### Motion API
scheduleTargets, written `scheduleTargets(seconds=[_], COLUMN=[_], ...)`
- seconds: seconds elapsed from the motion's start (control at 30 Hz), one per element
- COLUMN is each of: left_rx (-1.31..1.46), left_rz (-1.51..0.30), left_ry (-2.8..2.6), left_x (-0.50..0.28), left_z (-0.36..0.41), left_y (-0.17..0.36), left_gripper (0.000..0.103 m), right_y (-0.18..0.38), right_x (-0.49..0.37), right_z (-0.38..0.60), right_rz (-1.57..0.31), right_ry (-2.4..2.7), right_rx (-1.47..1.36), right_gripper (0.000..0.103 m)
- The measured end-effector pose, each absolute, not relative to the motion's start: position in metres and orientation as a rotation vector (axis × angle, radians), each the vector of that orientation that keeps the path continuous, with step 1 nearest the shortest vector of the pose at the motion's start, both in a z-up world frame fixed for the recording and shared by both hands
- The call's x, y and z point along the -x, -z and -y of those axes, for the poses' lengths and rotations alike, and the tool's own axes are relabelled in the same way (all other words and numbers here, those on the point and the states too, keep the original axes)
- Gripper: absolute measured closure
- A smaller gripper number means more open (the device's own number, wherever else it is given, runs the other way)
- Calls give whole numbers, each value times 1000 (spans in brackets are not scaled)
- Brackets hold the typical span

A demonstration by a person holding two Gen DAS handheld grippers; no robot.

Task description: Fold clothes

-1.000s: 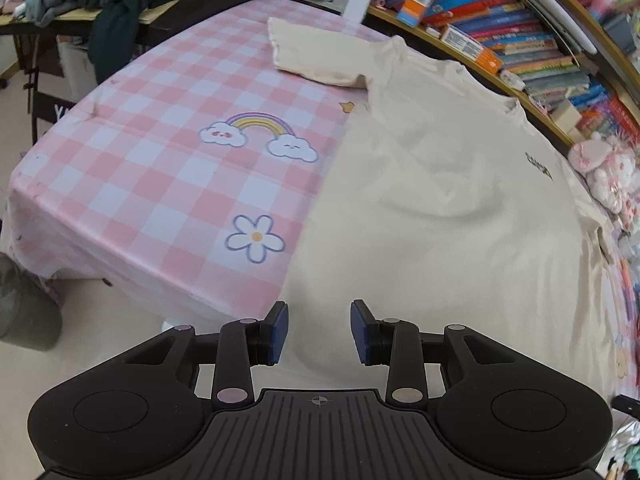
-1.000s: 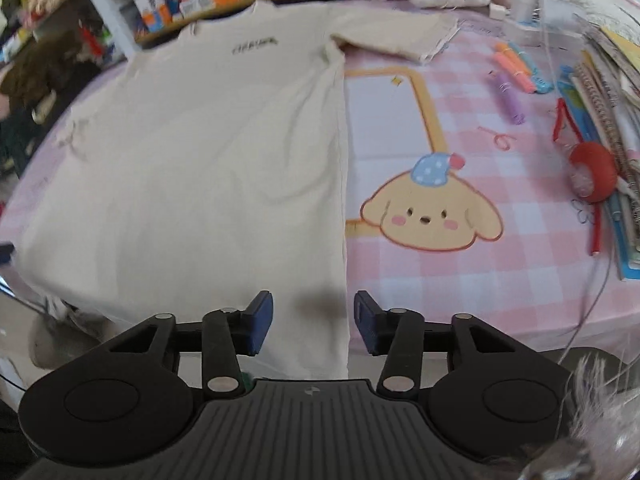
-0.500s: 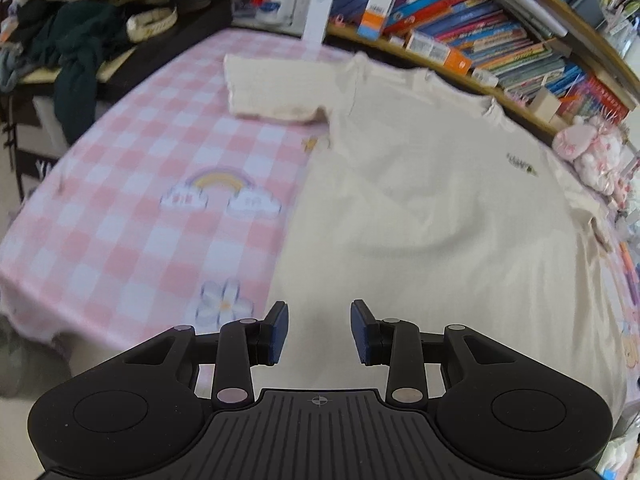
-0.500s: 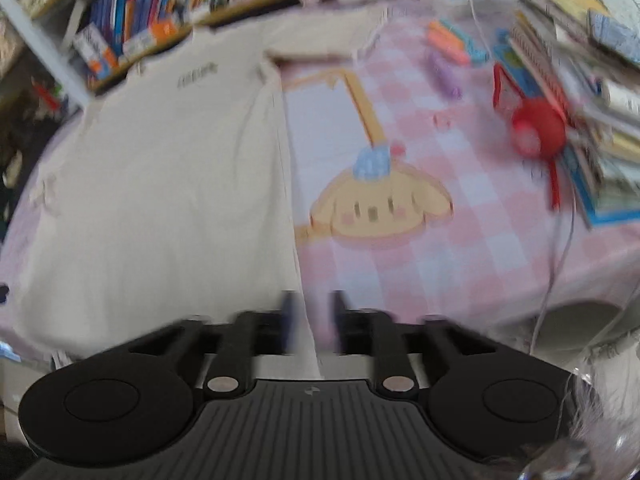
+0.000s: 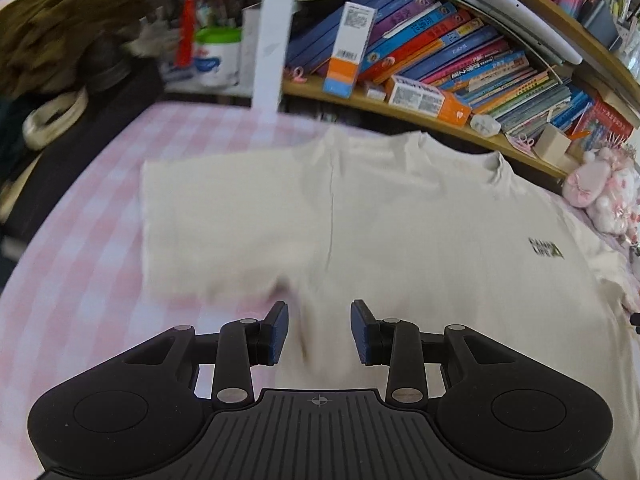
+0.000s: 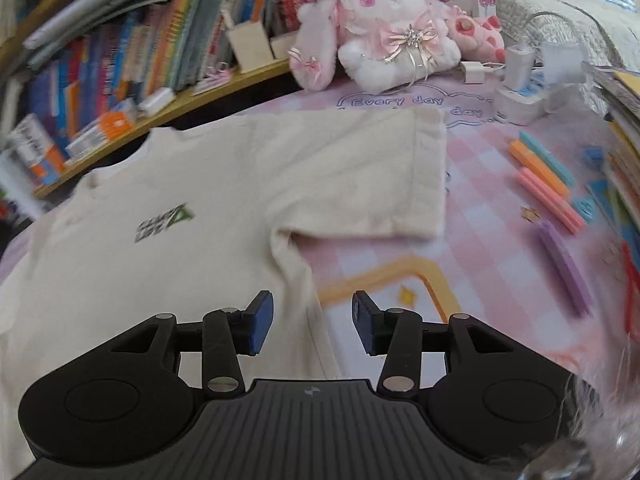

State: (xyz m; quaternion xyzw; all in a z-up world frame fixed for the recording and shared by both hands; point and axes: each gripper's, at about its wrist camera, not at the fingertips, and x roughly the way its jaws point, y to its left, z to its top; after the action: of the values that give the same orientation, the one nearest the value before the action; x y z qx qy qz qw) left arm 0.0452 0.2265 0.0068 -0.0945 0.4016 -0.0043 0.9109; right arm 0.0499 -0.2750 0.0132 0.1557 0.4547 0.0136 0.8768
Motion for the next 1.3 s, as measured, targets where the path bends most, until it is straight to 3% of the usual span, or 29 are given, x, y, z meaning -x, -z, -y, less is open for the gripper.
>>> scheduleTargets(seconds=[0.2, 0.33, 0.37, 0.57, 0.6, 0.63, 1.17, 1.3], left_rx=[95, -8, -19, -37, -41, -39, 66, 80], left_rz=[-813, -820, -822, -837, -845, -849, -822, -836], left_ry=[101, 136, 133, 111, 107, 102, 52, 97], left_x=[-130, -184, -195, -248, -253, -258, -302, -292], left_z=[-219, -208, -207, -206, -206, -208, -233, -240], left_y=[-11, -4, -1, 20, 24, 27, 34, 31], left_gripper=[69, 69, 69, 73, 90, 96, 96, 83], right_y=[2, 6, 7, 8, 8, 8, 14, 15], right_x=[-84, -96, -97, -99, -99, -99, -120, -118], right_z=[259, 257, 259, 258, 258, 258, 242, 242], right_rz=[-958, -963, -960, -941, -939, -937, -890, -883], right_ry=[37, 76, 89, 140, 141, 142, 148, 135], right_rx=[-329, -311, -317, -329, -330, -332, -338, -321], right_gripper=[64, 91, 93, 94, 94, 94, 95, 94])
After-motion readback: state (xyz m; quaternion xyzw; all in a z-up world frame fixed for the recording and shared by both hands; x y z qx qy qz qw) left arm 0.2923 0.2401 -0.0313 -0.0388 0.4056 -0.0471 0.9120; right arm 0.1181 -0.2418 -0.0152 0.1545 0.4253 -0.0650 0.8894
